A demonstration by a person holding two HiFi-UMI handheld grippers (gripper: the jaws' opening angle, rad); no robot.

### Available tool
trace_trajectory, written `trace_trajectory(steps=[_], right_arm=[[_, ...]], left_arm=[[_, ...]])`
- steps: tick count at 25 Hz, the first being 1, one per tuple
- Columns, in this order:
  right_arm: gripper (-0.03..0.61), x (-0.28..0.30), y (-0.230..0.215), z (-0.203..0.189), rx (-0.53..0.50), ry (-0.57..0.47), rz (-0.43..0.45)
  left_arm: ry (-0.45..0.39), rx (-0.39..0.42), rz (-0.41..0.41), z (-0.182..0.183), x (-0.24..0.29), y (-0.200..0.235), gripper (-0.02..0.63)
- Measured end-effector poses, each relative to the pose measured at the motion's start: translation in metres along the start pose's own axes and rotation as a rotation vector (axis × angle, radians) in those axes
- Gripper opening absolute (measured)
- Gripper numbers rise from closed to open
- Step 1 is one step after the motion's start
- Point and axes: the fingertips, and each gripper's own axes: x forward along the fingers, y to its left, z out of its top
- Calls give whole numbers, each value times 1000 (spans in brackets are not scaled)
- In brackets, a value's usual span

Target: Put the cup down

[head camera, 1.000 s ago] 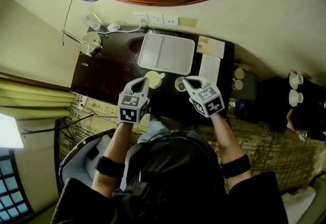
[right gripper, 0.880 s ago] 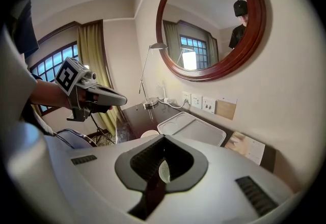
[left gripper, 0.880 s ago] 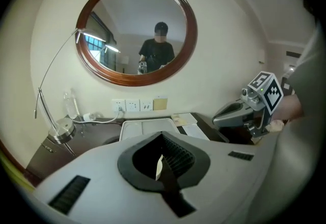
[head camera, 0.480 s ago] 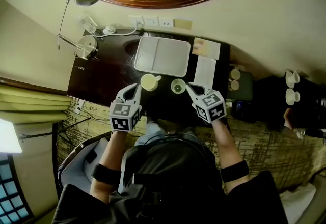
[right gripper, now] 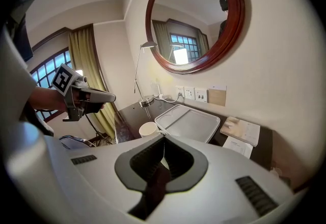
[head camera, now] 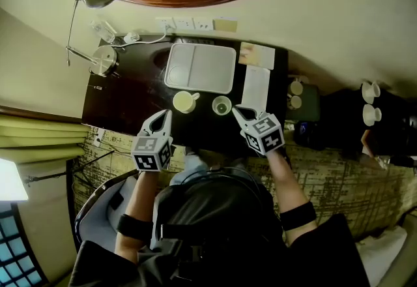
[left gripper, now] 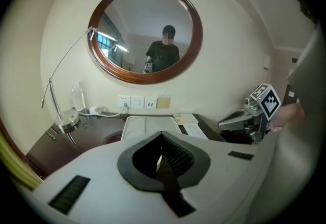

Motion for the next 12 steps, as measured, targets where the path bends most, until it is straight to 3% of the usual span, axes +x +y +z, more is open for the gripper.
trace_trajectory(steps=[6, 12], right_arm=[[62, 2, -6, -17, 4, 4, -35], [344, 15, 2, -35, -19, 33, -13]], left_arm=[[17, -3, 7, -8, -1, -1, 4], [37, -11, 15, -19, -3, -3, 4]])
